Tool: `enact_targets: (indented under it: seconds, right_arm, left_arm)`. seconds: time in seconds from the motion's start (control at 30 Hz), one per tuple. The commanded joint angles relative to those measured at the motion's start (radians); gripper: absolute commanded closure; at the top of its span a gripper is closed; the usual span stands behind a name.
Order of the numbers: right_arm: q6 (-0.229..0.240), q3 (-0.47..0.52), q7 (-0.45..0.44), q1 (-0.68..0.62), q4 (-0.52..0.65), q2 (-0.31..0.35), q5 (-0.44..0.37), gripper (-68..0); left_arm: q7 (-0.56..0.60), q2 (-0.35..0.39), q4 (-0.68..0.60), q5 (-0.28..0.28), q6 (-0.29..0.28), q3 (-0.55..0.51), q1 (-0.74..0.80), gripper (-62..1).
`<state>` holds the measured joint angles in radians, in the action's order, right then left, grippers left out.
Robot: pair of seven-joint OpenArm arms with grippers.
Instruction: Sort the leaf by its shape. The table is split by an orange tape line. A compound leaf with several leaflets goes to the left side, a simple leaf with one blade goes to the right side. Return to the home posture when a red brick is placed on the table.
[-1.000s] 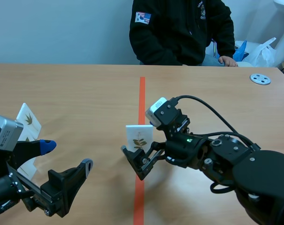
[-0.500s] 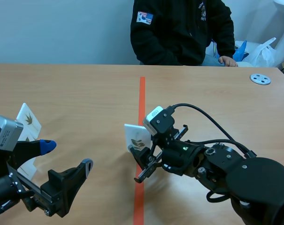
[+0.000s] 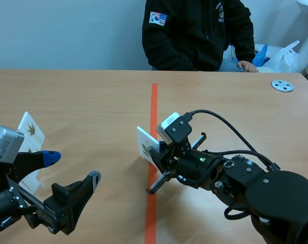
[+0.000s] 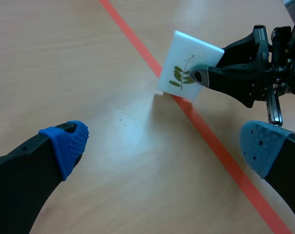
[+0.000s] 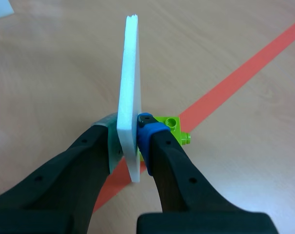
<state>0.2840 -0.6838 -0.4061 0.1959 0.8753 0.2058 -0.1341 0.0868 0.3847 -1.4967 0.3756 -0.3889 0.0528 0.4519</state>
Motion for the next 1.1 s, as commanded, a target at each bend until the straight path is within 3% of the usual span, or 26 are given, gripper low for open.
enact_targets:
  seconds: [0.0,0.2,0.3,0.53,0.7,0.93,1.07]
  right_arm:
    - [0.0,0.008,-0.026,0.014,0.035,0.014,-0.006,-1.7]
    - [0.005,0.049,-0.034,-0.024,0.165,0.096,-0.008,-1.7]
    - [0.035,0.118,-0.031,-0.07,0.258,0.145,-0.008,-1.7]
    - [0.113,0.36,0.027,-0.19,0.426,0.223,-0.116,-1.7]
    - [0.163,0.567,0.088,-0.256,0.465,0.237,-0.217,-1.7]
    - [0.149,0.778,0.216,-0.299,0.453,0.237,-0.324,-1.7]
    - [0.055,0.803,0.221,-0.294,0.39,0.238,-0.346,-1.8]
  left_arm:
    - [0.021,-0.005,-0.029,0.007,-0.003,-0.002,0.0,-62.3]
    - [0.021,-0.005,-0.029,0.007,-0.003,-0.002,0.0,-62.3]
    - [0.021,-0.005,-0.029,0.007,-0.003,-0.002,0.0,-62.3]
    - [0.021,-0.005,-0.029,0.007,-0.003,-0.002,0.0,-62.3]
    - [0.021,-0.005,-0.029,0.007,-0.003,-0.002,0.0,-62.3]
    - [0.021,-0.005,-0.029,0.007,-0.003,-0.002,0.0,-62.3]
    - [0.021,-0.005,-0.029,0.007,-0.003,-0.002,0.0,-62.3]
